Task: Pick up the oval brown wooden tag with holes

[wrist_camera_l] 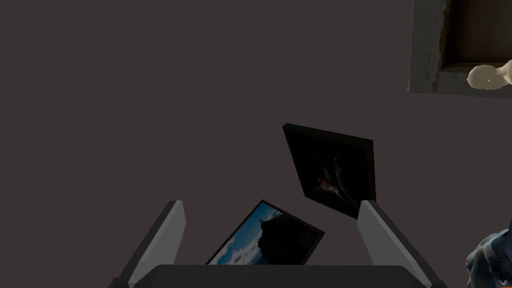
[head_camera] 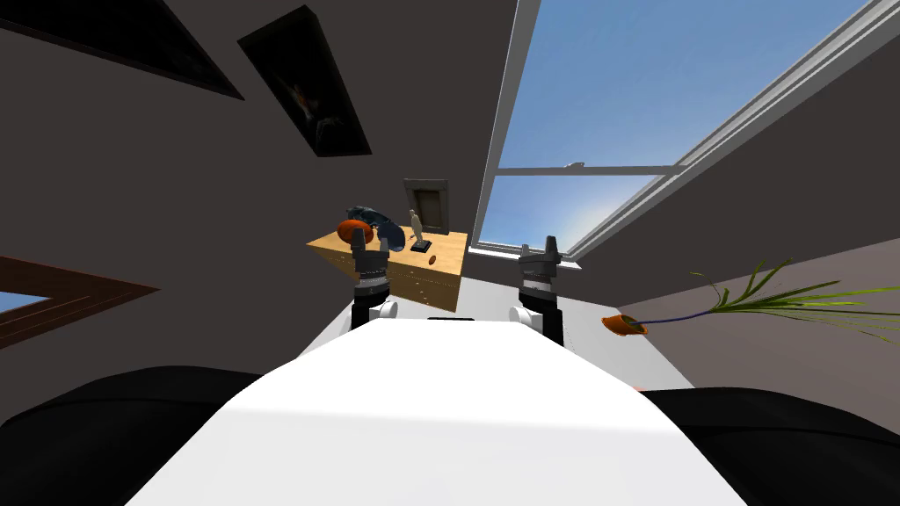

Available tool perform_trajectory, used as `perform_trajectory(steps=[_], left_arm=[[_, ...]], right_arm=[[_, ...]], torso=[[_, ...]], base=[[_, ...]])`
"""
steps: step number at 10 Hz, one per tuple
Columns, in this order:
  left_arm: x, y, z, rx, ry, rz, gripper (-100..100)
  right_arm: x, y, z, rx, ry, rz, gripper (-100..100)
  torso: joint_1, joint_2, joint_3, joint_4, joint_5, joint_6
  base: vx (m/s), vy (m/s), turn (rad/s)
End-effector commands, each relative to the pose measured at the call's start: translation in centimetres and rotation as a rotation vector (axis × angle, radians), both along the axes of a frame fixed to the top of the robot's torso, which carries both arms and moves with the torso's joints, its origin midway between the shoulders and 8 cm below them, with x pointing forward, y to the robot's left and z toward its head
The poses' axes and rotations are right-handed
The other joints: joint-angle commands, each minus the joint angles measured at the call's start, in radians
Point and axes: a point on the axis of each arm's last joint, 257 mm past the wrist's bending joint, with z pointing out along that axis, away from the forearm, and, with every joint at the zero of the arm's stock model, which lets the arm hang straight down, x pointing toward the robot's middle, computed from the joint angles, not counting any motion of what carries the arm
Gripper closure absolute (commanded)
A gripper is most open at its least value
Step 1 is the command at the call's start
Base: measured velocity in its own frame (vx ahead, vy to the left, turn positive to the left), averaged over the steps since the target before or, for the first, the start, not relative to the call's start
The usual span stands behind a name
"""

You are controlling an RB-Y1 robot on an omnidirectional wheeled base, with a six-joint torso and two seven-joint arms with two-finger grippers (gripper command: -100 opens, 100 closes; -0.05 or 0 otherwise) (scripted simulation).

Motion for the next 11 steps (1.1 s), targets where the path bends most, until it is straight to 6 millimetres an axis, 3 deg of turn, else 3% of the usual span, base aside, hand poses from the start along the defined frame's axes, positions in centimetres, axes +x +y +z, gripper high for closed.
perform_trajectory(steps=[1,7,9,11], left_arm=[[0.6,-0.1,-0.5,0.021,0.025,-0.013,-100],[3.5,1.0,-3.4,0.063,0.16,-0.035,-100],[5.2,2.2,-5.0,0.075,0.232,-0.035,-100],[5.6,2.4,-5.5,0.07,0.257,-0.03,-100]], right_arm=[[0.0,0.0,0.0,0.0,0.0,0.0,0],[0.0,0.0,0.0,0.0,0.0,0.0,0],[0.0,0.0,0.0,0.0,0.0,0.0,0],[0.0,0.0,0.0,0.0,0.0,0.0,0]], torso=[[0.0,0.0,0.0,0.0,0.0,0.0],[-0.005,-0.002,-0.001,-0.001,-0.001,0.0],[-0.005,-0.002,-0.001,-0.001,-0.001,0.0],[-0.008,-0.002,-0.001,-0.001,-0.002,0.0]], base=[[0.008,-0.025,0.045],[0.029,-0.081,0.067],[0.034,-0.106,0.118],[0.015,-0.088,0.036]])
